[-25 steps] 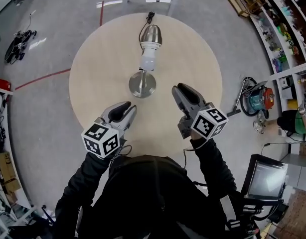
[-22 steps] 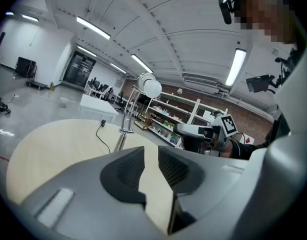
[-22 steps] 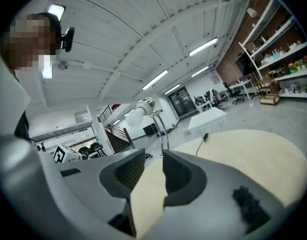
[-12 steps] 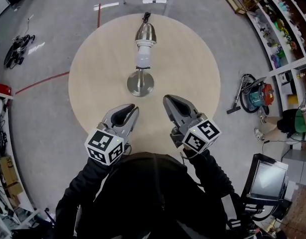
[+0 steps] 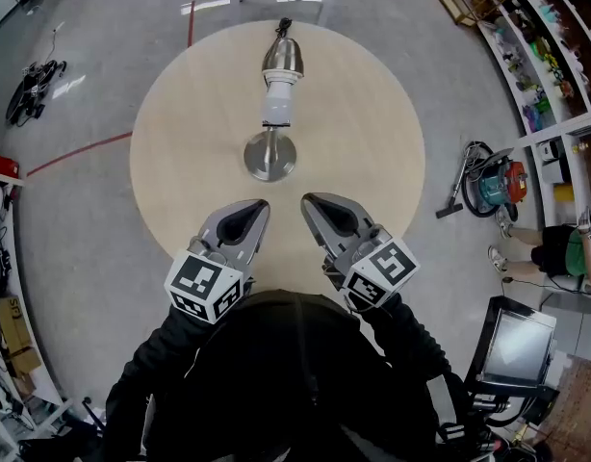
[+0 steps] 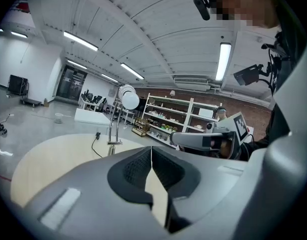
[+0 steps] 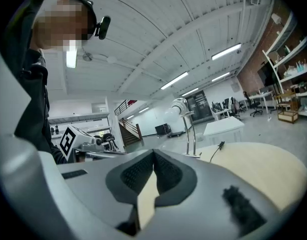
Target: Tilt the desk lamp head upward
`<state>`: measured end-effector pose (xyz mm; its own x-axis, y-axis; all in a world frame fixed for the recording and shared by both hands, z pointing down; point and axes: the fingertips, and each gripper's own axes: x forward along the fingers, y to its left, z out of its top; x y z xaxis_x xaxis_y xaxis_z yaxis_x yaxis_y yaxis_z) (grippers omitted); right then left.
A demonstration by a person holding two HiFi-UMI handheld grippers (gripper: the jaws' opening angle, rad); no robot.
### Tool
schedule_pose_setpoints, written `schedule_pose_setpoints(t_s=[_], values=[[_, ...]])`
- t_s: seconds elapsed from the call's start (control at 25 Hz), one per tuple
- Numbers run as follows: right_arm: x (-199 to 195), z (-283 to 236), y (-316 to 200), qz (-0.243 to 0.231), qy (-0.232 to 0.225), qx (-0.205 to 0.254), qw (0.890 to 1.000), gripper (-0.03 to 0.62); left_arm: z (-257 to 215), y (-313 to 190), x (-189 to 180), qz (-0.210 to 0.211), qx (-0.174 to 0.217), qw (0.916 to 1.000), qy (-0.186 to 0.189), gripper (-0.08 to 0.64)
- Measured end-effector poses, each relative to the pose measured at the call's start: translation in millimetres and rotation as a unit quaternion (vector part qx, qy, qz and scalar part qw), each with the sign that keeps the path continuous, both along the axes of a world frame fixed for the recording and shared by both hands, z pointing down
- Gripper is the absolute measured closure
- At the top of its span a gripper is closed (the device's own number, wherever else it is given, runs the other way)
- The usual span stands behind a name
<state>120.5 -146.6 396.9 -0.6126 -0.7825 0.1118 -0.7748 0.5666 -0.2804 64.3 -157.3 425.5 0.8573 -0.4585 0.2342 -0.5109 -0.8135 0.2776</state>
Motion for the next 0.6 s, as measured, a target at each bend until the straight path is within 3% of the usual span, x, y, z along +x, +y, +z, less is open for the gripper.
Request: schedule_pose_setpoints(t_s=[0.6], values=[[2.0, -4.0, -2.0, 0.01, 0.016, 0.01, 1.0, 0.588, 1.4, -0.3, -2.2, 0.001, -0.005, 1.0, -0.001, 0.548]])
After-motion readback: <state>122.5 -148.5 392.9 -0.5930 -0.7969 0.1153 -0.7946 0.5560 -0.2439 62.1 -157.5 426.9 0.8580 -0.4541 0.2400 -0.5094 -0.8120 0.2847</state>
